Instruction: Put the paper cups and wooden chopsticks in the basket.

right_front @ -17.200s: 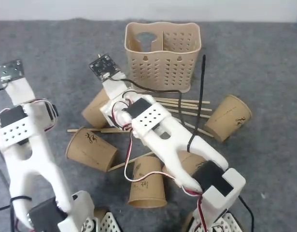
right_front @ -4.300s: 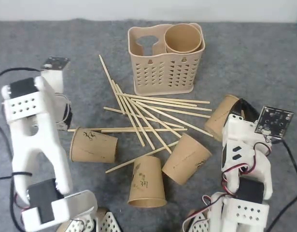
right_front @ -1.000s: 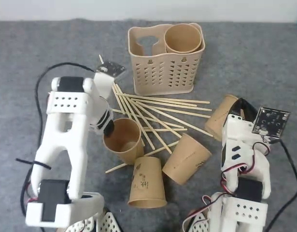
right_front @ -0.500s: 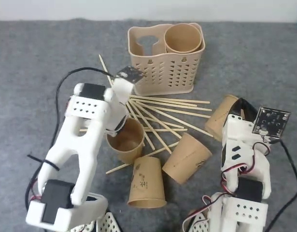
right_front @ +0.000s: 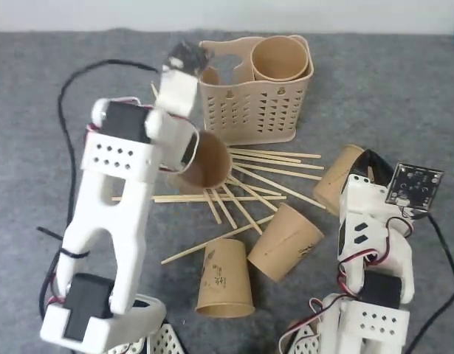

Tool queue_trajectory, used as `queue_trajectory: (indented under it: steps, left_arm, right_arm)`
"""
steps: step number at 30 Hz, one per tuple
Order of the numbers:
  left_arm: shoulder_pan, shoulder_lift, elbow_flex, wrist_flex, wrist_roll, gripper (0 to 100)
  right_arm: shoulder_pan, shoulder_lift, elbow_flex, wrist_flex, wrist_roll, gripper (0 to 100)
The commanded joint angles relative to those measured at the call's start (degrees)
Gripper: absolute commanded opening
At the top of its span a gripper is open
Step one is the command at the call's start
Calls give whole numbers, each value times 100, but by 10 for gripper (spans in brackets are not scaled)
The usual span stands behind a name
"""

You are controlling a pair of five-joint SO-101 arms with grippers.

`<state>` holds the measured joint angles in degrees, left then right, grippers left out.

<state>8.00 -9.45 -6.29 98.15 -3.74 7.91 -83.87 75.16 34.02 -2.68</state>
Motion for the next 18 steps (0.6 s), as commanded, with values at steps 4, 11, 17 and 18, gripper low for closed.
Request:
queue_trajectory:
  steps: [4,11,17,18]
  left_arm:
    - [422,-185,-1429,-26,721,12]
    - [844,-185,-2176,-1020,1653,12]
    - [976,-149,-2246,-2532,2716,12]
    - [976,-53,-2246,-2804,2875,12]
  right_arm:
    - [-31,-101,-35,-92,62,8]
    - [-48,-101,-35,-84,70,8]
    - [-48,-101,-35,-84,70,8]
    - [-48,-101,-26,-84,70,8]
